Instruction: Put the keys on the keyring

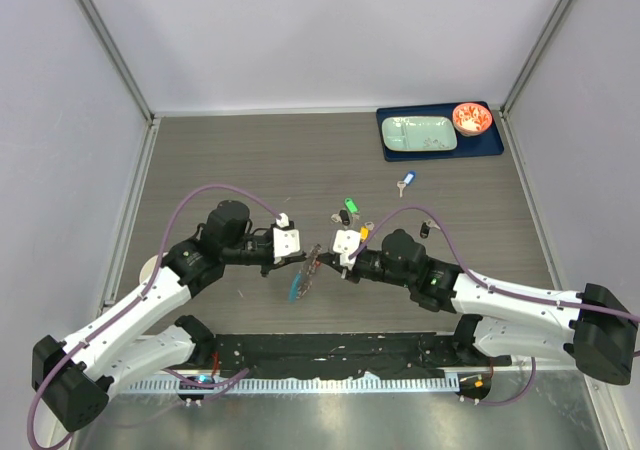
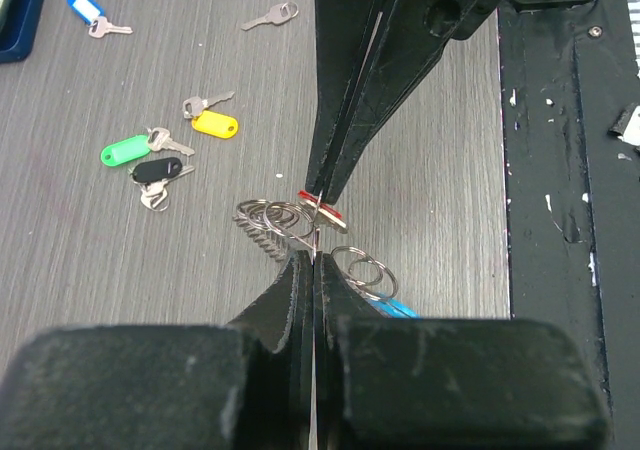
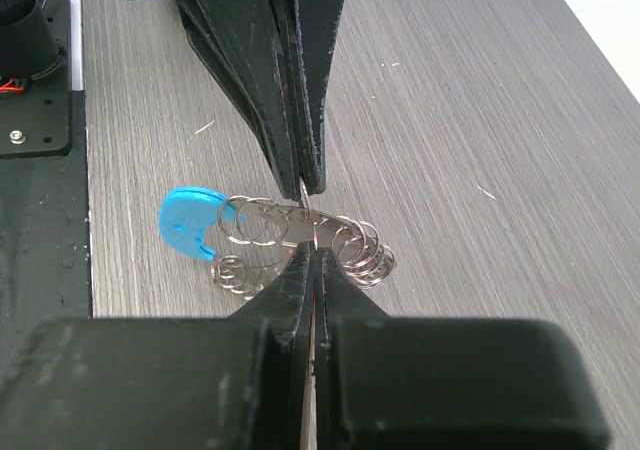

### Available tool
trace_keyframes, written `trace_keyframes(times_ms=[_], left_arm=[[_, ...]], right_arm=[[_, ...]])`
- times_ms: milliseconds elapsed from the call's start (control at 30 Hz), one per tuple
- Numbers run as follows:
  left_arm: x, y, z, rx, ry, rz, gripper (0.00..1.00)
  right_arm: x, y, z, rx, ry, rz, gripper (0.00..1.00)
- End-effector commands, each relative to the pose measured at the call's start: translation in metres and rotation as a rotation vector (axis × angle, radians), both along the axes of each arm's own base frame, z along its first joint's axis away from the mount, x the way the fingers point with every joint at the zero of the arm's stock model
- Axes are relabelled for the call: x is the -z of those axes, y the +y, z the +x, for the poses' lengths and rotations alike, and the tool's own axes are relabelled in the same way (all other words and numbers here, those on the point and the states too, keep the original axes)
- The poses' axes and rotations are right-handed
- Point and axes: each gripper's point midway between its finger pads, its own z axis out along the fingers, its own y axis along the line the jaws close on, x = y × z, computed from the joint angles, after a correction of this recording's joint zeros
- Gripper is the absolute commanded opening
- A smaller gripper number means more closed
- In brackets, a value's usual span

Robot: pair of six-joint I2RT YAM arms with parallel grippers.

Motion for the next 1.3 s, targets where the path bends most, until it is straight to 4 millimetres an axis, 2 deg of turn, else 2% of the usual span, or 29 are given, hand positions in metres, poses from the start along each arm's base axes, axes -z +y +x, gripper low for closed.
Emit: trace_keyframes(times_ms=[0, 1267], left_arm=[[-0.0118, -0.0067, -0.0015, 0.026, -0.017, -0.048, 0.0], [-0.0113, -0.0076, -0.0004, 0.02, -0.009, -0.046, 0.0]], right_arm=[[-0.019, 0.0016, 0.0043, 0.021, -0.06, 0.055, 0.01], [-0.0229, 0.0022, -0.0016, 0.003, -0.083, 0.057, 0.01]])
